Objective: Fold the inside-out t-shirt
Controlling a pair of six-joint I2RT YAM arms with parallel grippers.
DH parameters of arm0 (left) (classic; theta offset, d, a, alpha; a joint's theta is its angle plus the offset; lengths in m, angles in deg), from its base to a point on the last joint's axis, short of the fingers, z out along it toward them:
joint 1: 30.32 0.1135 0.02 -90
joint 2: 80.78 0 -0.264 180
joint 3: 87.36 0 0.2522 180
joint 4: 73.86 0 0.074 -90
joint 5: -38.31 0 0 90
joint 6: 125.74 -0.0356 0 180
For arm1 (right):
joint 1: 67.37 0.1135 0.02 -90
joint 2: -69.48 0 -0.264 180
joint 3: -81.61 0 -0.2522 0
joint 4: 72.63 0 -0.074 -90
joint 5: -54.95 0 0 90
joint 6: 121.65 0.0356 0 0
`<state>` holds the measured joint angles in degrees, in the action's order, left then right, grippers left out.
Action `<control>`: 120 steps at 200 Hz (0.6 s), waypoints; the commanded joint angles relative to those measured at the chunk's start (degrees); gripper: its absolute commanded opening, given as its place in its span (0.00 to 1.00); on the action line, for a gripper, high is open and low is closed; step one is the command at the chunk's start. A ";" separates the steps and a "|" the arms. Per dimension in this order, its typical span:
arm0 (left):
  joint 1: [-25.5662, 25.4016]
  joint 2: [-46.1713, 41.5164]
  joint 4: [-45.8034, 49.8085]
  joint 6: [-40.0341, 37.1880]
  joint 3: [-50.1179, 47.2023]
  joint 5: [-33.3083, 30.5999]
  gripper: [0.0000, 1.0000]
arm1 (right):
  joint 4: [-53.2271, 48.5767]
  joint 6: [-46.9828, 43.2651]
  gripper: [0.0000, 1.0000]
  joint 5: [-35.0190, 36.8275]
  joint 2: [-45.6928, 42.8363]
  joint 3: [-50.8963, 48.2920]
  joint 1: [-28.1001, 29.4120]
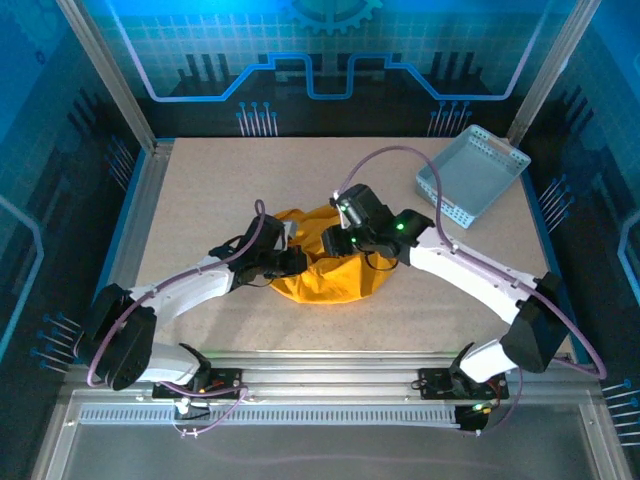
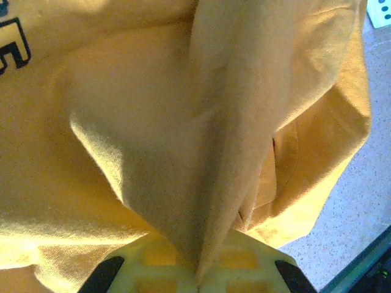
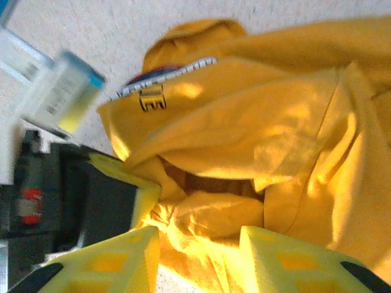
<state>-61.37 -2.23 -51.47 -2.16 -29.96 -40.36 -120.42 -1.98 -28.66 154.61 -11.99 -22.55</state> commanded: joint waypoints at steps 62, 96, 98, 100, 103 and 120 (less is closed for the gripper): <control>0.15 -1.71 -1.23 1.02 -2.91 1.87 0.00 | 0.57 3.01 0.39 4.81 16.43 4.59 -2.58; 0.14 -2.45 -1.46 1.18 -3.70 2.13 0.00 | 0.48 3.00 0.44 6.25 19.45 6.71 -2.94; 0.14 -2.50 -1.49 1.15 -3.66 2.21 0.00 | 0.52 2.98 0.44 6.19 19.62 6.83 -3.01; 0.14 -2.51 -1.48 1.14 -3.67 2.23 0.00 | 0.60 2.90 0.44 6.18 19.86 6.99 -2.99; 0.19 -2.52 -1.42 1.14 -3.71 2.35 0.00 | 0.68 2.90 0.44 6.05 20.12 7.23 -3.04; 0.11 -2.71 -1.44 1.18 -3.65 2.29 0.00 | -0.14 2.85 0.43 5.61 22.16 9.29 -3.27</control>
<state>-61.39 -3.22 -52.46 -1.29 -32.91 -39.77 -119.45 0.32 -24.03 173.77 -5.98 -25.30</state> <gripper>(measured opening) 0.054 0.442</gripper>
